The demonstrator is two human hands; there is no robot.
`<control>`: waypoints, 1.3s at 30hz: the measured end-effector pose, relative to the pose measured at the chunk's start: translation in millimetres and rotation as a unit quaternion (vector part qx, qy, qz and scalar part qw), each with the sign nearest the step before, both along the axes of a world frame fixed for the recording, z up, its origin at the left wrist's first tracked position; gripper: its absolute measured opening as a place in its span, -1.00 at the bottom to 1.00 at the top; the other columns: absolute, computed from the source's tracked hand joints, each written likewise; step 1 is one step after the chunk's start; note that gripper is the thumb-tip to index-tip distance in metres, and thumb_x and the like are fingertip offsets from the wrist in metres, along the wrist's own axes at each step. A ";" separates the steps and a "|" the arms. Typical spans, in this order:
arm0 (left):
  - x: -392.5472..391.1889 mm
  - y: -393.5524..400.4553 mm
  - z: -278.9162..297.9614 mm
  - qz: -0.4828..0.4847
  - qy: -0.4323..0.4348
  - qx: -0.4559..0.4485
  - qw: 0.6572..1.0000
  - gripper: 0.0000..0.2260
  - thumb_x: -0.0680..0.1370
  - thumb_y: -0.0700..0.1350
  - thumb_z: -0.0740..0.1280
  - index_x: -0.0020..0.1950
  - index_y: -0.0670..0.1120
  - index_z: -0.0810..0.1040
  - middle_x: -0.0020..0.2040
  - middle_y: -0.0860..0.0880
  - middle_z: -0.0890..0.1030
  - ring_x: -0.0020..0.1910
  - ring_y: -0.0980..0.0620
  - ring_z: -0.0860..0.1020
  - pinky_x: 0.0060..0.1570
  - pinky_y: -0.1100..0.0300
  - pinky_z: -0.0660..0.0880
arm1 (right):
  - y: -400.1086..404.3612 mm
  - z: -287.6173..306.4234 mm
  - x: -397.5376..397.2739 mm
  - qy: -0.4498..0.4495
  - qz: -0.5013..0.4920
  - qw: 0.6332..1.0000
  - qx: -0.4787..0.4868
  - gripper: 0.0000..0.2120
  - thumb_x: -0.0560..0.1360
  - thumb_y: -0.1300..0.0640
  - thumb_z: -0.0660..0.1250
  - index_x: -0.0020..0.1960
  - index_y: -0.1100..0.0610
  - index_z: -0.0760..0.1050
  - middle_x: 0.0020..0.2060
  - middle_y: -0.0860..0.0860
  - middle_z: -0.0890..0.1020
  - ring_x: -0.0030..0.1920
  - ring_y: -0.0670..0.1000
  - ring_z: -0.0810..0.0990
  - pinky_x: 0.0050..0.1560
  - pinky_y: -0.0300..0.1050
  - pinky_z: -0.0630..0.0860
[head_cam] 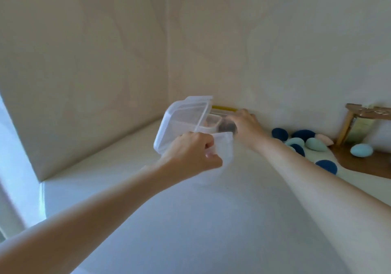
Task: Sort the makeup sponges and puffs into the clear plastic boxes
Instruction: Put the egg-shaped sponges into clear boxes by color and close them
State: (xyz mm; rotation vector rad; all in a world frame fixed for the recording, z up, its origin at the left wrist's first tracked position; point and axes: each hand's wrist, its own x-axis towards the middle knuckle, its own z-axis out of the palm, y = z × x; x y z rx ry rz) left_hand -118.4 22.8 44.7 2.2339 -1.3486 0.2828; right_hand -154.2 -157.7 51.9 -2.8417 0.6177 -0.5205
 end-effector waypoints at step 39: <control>32.1 -106.2 -17.6 -0.061 -0.022 0.169 0.983 0.00 0.02 0.50 0.03 0.45 0.19 0.14 0.54 0.09 0.02 0.54 -0.13 -0.09 0.47 -0.15 -0.10 | -78.5 -11.6 -66.2 -0.069 -0.032 0.979 0.187 -0.80 0.38 0.15 0.38 -0.01 0.12 0.51 -0.11 0.00 0.48 -0.09 0.03 0.46 -0.17 -0.18 0.36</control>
